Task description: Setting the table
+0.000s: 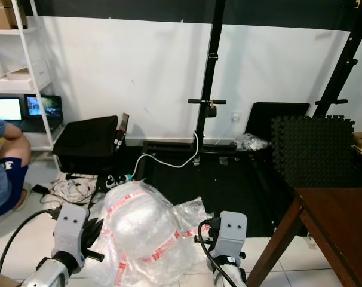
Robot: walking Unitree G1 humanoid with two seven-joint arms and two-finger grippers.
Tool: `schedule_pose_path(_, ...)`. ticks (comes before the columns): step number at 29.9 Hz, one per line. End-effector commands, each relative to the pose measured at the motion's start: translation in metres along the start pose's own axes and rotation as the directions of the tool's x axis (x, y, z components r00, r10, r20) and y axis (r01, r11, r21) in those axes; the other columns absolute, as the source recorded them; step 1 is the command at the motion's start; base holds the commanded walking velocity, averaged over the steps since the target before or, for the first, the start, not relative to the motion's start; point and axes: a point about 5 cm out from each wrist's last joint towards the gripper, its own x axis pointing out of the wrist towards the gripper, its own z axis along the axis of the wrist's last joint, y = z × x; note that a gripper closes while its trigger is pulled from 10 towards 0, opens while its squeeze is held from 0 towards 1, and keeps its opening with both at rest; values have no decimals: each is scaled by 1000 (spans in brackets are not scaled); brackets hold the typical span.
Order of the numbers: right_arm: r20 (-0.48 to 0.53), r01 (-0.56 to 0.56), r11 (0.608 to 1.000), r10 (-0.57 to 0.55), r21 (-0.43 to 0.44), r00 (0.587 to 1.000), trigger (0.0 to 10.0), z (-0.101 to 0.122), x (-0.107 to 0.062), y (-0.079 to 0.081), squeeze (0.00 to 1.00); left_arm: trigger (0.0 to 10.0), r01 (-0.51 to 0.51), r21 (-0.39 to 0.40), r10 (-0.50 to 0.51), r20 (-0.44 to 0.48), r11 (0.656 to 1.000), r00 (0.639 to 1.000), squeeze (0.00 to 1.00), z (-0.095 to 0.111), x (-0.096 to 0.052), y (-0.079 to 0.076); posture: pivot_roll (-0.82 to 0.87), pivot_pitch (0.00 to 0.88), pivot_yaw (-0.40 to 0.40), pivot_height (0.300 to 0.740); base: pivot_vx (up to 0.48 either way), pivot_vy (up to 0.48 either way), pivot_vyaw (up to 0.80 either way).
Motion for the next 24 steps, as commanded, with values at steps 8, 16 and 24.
schedule_pose_path(8, -33, 11, 1000, -10, 21, 999, 10000, -8, -5, -2, 0, 10000, -1, -2, 1, -24, 1000, 1000, 0, -6, -2, -1, 16, 90, 67, 740, 0, 0, -759)
schedule_pose_path(16, -33, 12, 1000, -11, 22, 999, 10000, -8, -5, -1, 0, 10000, 4, -1, -4, -22, 1000, 1000, 0, -5, 0, -1, 15, 92, 70, 740, 0, 0, -800)
schedule_pose_path(24, -34, 13, 1000, -12, 23, 999, 10000, -8, -5, -2, 0, 10000, 5, 0, -5, -23, 1000, 1000, 0, -5, 0, -1, 16, 93, 71, 740, 0, 0, -800)
